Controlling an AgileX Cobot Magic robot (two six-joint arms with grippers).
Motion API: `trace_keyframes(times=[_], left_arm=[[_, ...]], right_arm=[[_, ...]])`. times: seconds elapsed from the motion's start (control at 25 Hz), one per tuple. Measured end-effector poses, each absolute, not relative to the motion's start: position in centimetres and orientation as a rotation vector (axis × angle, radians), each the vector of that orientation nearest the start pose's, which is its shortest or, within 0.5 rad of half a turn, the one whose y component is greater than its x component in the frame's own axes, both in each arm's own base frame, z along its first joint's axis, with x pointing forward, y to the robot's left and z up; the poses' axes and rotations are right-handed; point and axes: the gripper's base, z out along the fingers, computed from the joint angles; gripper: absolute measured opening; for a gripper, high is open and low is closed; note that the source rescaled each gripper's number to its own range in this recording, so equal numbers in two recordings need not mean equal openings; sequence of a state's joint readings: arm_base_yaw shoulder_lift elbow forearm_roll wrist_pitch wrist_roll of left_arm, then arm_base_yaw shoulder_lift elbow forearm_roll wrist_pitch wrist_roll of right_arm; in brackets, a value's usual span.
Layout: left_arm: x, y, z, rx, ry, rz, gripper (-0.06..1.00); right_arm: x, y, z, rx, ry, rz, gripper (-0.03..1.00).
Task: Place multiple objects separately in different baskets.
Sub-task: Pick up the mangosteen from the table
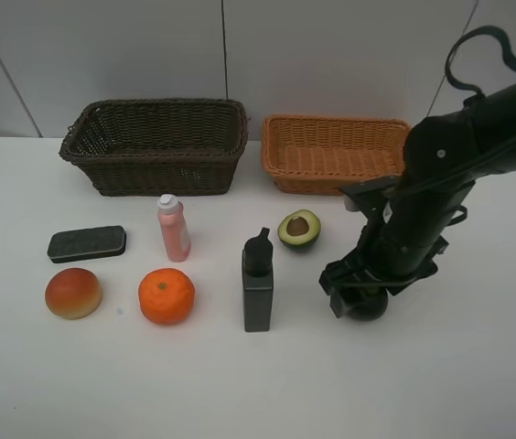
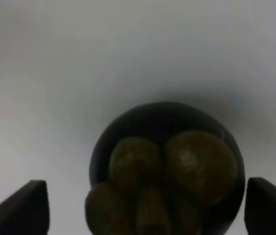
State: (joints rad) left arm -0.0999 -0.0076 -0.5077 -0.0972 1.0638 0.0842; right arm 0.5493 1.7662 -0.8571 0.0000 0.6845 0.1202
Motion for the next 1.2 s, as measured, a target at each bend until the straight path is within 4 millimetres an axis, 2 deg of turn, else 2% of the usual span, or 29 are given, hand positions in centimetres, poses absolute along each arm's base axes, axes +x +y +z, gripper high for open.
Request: trace_keyframes(times=[0.24,0.6,0.68,0.72,0.76,1.2], left_arm=[[-0.8,-0.7,27.9,0.192,2.022,-0.126,0.84],[-0.8,-0.7,27.9,0.192,2.022,-0.126,0.84],[-0.8,-0.7,27.9,0.192,2.022,-0.126,0.84],[-0.8,-0.7,27.9,0.192,2.022,-0.126,0.84],[-0.8,-0.7,27.9,0.192,2.022,-0.126,0.84],[-0.8,-0.7,27.9,0.192,2.022,-0.126,0.84]], right_arm=[[24.5,15.0,12.1,-0.66,3.03,0.022,1.0],[24.6,15.1,11.9,-0.658,3.019,0.028,1.0],[24.7,15.1,11.9,-0.658,3.018,0.029,0.91],[24.6,15.1,11.9,-0.658,3.018,0.028,0.81],[24.6,15.1,11.9,-0.656,3.019,0.028,0.76],[24.7,15.1,12.1,-0.656,3.025,0.025,0.76]])
